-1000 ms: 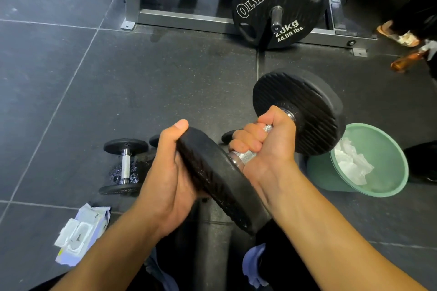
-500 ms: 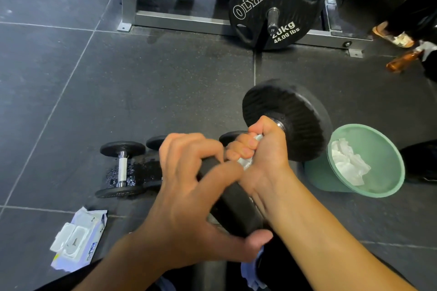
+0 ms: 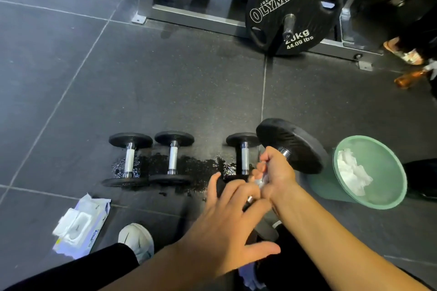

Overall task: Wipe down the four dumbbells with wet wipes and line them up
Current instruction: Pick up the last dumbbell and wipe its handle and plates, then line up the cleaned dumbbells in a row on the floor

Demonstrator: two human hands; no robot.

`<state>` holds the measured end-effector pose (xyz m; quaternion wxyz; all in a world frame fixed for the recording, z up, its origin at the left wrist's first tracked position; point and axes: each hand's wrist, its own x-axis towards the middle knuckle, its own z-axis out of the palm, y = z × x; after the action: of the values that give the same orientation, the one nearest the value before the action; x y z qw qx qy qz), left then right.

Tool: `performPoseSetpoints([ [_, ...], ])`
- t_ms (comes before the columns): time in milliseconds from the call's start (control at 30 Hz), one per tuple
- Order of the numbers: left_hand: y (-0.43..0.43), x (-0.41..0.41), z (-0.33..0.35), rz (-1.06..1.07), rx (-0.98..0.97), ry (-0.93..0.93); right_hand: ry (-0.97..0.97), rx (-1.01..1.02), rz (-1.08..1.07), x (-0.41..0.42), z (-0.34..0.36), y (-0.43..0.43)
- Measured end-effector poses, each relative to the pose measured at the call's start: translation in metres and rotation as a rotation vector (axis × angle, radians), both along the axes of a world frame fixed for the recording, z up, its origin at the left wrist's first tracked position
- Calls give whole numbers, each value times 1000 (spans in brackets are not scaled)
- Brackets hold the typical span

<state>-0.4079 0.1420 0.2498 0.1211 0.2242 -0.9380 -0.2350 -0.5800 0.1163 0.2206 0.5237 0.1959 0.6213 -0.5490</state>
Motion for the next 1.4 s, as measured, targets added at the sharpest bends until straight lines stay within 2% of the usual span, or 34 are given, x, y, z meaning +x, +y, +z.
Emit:
performPoseSetpoints([
  [100,-15,1,1,18,191,-63,35,70,54,-14,-22,3],
  [200,-25,6,-8,11,264,-210,124,164,124,-33,-44,7],
  [333,-31,9,-30,-115,137,-342,237,218,215,-79,-76,9],
  [500,-36,11,-49,-154,-24,-352,324,322,349,-136,-128,4],
  [867,-57,13,-61,-150,-34,-302,417,438,538,-179,-237,-21],
  [967,-61,17,-68,-156,-8,-312,449,448,528,-178,-258,-24],
  [1133,-68,20,-79,-149,3,-378,386,396,502,-156,-279,-29],
  [1300,-87,31,-96,80,171,-502,332,392,510,-133,-289,-30],
  [1400,-114,46,-114,361,557,-542,326,378,492,-123,-290,-28],
])
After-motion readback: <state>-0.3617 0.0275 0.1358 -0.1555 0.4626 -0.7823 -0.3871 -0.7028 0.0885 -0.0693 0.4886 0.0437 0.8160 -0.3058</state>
